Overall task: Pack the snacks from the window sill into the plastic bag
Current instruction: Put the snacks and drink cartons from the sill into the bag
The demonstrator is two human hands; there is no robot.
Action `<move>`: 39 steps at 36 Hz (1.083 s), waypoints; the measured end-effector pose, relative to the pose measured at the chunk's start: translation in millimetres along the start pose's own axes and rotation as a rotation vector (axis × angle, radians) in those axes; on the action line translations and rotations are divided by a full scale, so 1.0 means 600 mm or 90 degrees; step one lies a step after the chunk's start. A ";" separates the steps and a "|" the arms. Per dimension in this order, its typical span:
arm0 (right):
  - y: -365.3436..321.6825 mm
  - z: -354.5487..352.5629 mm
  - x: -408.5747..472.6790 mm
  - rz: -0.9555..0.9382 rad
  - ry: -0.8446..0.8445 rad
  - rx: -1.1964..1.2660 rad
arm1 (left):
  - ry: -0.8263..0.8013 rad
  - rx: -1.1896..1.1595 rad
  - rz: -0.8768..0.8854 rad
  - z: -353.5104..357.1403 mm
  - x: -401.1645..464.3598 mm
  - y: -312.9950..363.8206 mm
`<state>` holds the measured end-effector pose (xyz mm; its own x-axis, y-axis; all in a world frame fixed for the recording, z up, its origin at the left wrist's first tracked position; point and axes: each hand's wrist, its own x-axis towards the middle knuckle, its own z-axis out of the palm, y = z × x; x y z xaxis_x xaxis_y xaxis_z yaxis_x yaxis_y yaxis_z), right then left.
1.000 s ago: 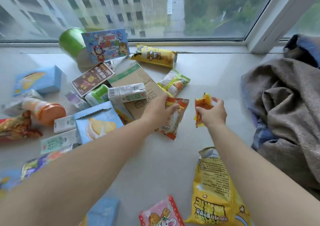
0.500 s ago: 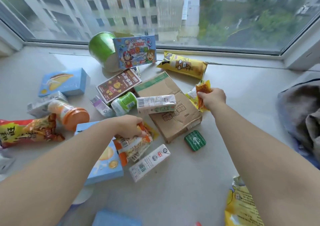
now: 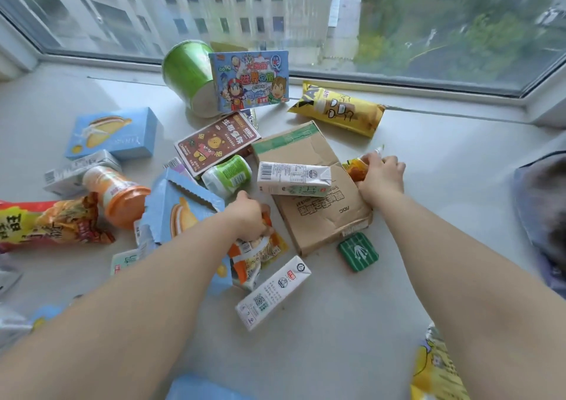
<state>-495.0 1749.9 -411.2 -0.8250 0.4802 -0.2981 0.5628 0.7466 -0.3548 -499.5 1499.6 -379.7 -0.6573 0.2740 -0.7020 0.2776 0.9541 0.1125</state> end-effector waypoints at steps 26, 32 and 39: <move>0.020 -0.101 -0.231 0.203 0.068 0.202 | 0.219 -0.346 -0.030 0.008 -0.183 -0.032; -0.112 -0.161 -0.241 0.090 0.064 0.261 | 0.371 -0.359 -0.036 -0.097 -0.229 -0.080; -0.263 -0.124 -0.192 -0.002 0.003 0.194 | 0.519 -0.474 -0.086 -0.158 -0.182 -0.177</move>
<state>-492.6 1611.2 -255.0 -0.8263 0.4813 -0.2926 0.5496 0.5753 -0.6058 -523.6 1379.9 -248.7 -0.9900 -0.1009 -0.0987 -0.1409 0.7413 0.6562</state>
